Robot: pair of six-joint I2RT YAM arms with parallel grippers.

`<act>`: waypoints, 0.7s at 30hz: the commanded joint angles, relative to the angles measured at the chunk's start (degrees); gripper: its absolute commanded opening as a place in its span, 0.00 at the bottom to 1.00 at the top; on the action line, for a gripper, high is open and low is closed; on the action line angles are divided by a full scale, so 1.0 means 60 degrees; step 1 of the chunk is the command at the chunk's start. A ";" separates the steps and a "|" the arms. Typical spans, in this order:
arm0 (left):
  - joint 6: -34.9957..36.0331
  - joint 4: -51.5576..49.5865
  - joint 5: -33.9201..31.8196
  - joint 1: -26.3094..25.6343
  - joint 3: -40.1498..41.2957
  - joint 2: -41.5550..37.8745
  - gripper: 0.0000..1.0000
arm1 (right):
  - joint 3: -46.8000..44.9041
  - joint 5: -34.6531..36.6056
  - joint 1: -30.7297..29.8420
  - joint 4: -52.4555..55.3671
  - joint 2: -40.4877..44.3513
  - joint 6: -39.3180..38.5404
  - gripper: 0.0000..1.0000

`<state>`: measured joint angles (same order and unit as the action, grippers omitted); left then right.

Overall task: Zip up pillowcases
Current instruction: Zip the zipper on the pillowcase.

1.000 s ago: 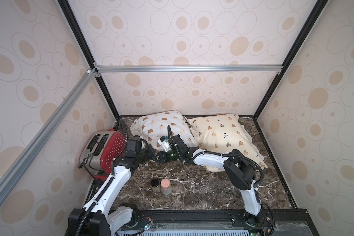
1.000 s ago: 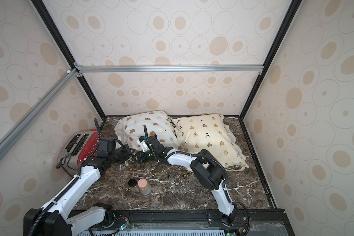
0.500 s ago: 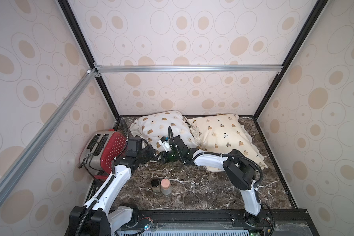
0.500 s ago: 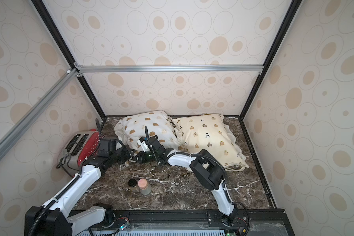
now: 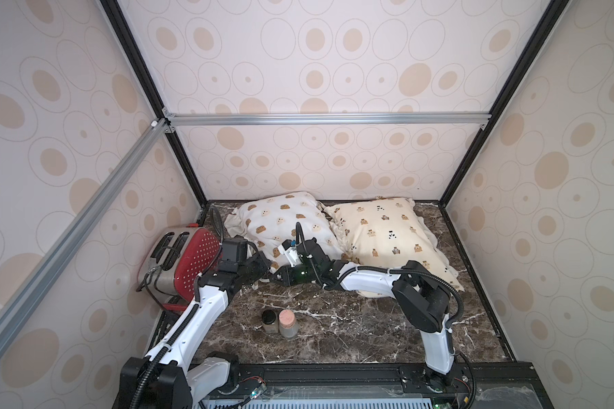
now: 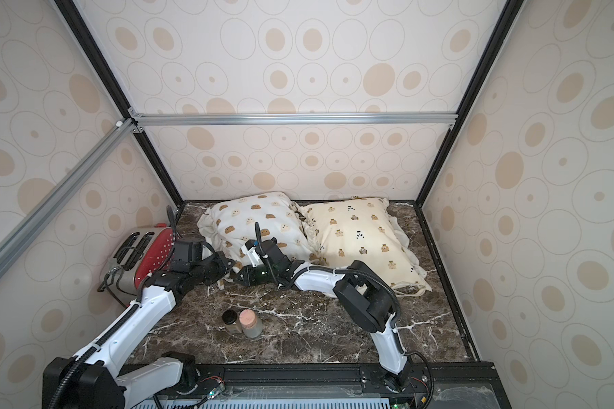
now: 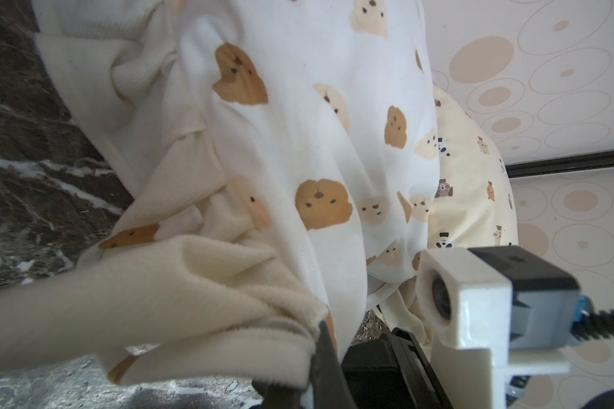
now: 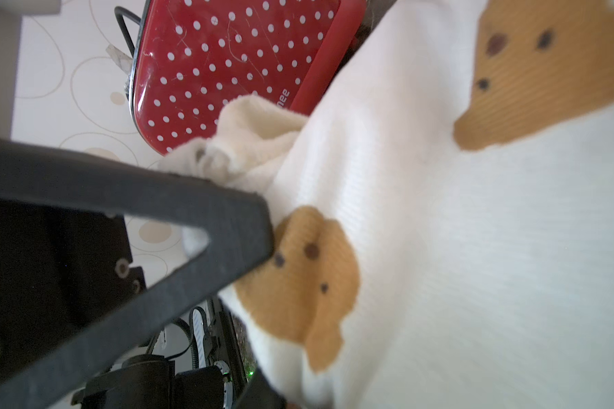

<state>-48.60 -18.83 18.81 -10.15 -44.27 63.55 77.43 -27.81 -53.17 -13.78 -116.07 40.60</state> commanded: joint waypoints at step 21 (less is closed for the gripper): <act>0.0058 0.0047 -0.0142 -0.0032 -0.0255 -0.0296 0.00 | -0.0117 0.0006 -0.0128 -0.0591 0.0332 -0.0101 0.15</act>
<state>-48.62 -18.87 18.13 -10.15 -44.27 62.83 75.64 -28.38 -53.56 -16.53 -115.28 40.51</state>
